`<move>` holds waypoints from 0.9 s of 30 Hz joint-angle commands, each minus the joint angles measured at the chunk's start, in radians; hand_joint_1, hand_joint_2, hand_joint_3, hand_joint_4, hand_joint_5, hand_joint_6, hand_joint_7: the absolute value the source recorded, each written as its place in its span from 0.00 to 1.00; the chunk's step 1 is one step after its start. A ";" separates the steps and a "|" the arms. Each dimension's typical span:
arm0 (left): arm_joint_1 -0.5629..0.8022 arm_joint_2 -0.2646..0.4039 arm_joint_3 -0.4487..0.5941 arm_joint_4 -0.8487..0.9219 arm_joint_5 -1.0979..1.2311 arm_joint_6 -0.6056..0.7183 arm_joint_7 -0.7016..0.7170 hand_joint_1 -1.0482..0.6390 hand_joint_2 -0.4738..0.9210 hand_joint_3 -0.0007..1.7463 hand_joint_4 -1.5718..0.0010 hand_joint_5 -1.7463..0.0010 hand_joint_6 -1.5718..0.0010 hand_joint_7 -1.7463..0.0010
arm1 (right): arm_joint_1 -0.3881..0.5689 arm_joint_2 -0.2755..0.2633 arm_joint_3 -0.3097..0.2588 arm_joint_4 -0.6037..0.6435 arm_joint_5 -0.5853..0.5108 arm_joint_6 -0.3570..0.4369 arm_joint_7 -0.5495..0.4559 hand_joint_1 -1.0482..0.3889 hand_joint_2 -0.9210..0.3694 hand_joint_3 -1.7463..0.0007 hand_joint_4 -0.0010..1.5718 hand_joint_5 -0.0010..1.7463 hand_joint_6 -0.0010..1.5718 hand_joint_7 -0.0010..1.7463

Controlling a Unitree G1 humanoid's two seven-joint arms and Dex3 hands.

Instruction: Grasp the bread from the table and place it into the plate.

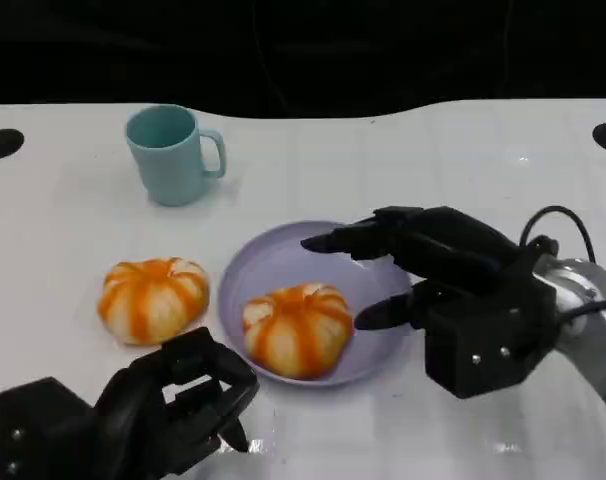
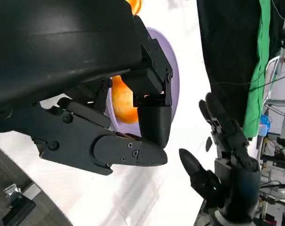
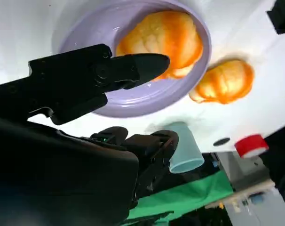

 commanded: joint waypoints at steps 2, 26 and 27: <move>0.004 0.010 0.007 -0.011 0.000 0.008 0.008 0.33 1.00 0.17 0.53 0.00 0.53 0.21 | 0.094 -0.044 -0.055 -0.106 0.060 0.004 0.012 0.33 0.00 0.90 0.23 0.24 0.31 0.04; -0.008 0.009 0.008 0.004 0.002 -0.001 0.005 0.32 1.00 0.18 0.54 0.00 0.54 0.20 | 0.414 -0.151 -0.212 -0.374 0.214 -0.070 0.064 0.72 0.35 0.41 0.52 0.82 0.63 0.39; -0.009 0.010 0.007 0.003 0.004 -0.001 0.005 0.32 1.00 0.18 0.54 0.00 0.54 0.20 | 0.432 -0.168 -0.218 -0.392 0.217 -0.057 0.076 0.72 0.36 0.40 0.52 0.83 0.62 0.41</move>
